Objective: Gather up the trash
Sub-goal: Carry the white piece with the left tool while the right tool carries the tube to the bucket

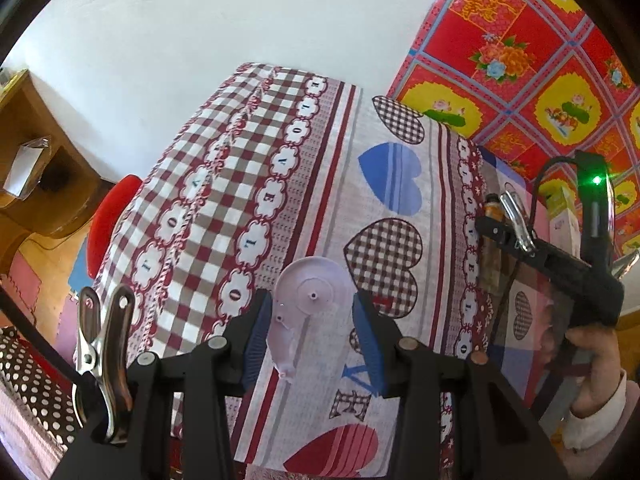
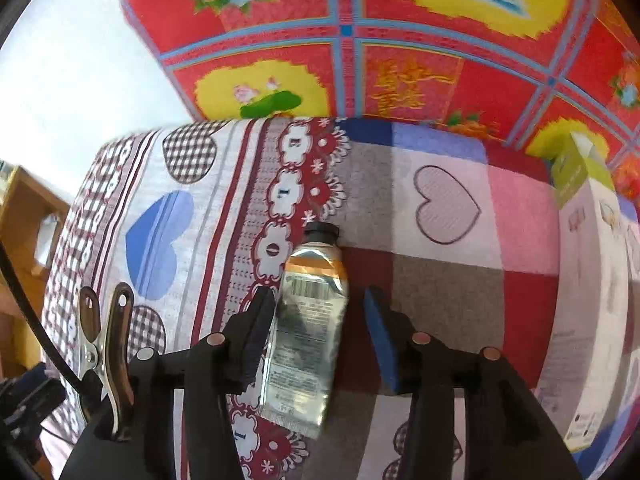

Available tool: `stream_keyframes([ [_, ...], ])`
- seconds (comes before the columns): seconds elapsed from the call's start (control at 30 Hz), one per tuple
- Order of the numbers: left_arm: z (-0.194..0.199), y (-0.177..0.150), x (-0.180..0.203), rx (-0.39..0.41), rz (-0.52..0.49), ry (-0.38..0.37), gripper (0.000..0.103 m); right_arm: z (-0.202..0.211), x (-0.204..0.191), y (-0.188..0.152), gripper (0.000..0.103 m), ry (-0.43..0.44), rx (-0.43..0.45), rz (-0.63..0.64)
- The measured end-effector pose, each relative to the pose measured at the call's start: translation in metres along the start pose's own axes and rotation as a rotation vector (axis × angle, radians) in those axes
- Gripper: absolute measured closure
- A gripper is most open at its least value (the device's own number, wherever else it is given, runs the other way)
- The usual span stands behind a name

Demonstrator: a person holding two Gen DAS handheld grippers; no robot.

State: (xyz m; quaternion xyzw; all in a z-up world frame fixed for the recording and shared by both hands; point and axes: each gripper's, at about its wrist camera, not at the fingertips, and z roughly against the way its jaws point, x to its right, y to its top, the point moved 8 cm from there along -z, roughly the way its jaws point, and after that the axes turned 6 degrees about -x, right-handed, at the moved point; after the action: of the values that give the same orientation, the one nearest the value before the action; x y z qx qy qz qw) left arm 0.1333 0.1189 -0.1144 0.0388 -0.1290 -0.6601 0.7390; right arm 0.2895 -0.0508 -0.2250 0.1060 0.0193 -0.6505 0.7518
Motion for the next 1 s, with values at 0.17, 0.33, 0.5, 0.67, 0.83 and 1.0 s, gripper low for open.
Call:
stream_keyframes([
  [0.17, 0.004, -0.005, -0.004, 0.002, 0.026, 0.014, 0.059, -0.003, -0.009, 0.001, 0.062, -0.023, 0.03, 0.061],
  [0.33, 0.01, -0.006, -0.007, 0.016, 0.045, 0.022, 0.059, -0.001, -0.008, -0.001, 0.064, 0.008, 0.038, 0.072],
  [0.5, 0.014, -0.006, -0.014, 0.031, 0.063, 0.033, 0.059, 0.009, -0.003, -0.006, 0.064, 0.07, 0.05, 0.072],
  [0.67, 0.019, -0.006, -0.023, 0.043, 0.084, 0.036, 0.059, 0.023, -0.007, -0.009, 0.064, 0.129, 0.058, 0.08],
  [0.83, 0.024, -0.003, -0.04, 0.058, 0.11, 0.041, 0.059, 0.037, -0.027, -0.01, 0.064, 0.171, 0.06, 0.112],
  [1.0, 0.027, 0.001, -0.065, 0.067, 0.125, 0.045, 0.059, 0.047, -0.061, -0.013, 0.064, 0.207, 0.068, 0.161],
])
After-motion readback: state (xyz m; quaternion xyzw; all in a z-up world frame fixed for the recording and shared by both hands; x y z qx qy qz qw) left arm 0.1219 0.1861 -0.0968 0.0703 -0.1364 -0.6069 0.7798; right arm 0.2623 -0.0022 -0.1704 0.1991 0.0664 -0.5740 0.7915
